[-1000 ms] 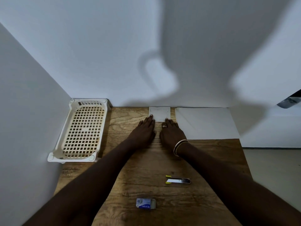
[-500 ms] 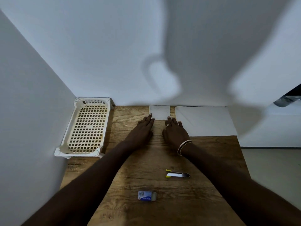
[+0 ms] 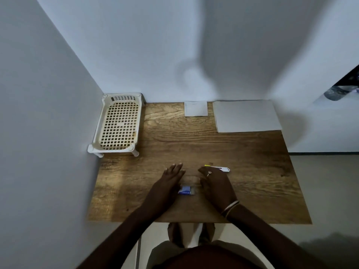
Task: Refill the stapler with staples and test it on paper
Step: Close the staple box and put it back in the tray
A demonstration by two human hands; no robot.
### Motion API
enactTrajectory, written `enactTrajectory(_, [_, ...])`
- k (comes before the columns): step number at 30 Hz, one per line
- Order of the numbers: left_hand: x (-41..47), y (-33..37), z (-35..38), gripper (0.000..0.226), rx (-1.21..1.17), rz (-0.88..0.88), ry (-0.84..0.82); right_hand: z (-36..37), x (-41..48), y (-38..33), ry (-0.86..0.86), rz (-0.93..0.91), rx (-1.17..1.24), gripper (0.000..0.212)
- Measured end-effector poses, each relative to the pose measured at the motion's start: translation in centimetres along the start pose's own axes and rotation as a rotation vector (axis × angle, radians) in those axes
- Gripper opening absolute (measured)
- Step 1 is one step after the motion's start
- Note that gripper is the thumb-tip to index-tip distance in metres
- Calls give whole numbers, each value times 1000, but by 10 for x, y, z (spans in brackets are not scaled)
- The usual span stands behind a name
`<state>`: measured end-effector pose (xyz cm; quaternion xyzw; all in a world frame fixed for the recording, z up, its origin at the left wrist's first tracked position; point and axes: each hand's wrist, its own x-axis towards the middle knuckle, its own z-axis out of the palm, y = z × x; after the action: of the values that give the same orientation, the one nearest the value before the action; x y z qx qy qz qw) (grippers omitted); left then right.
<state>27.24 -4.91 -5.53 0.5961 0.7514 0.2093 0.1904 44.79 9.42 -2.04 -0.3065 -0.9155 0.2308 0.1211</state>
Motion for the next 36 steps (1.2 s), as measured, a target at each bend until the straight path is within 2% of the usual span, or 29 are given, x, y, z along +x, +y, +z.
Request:
enactTrajectory(6, [-18, 14, 7, 55, 95, 23, -22, 26, -42, -14, -55, 32, 24, 27])
enactTrajectory(10, [-16, 13, 6, 51, 38, 56, 26, 32, -46, -19, -47, 72, 9, 21])
enactTrajectory(14, [1, 15, 2, 63, 54, 53, -96, 36, -45, -22, -50, 114, 3, 9])
enactTrajectory(17, [10, 14, 3, 61, 96, 73, -162, 40, -46, -23, -71, 136, -10, 6])
enactTrajectory(26, [13, 9, 8, 44, 91, 99, -174, 47, -47, -25, -61, 224, 21, 13])
enactTrajectory(36, [10, 14, 8, 44, 61, 54, -177, 50, -39, -21, -135, 351, 205, 23])
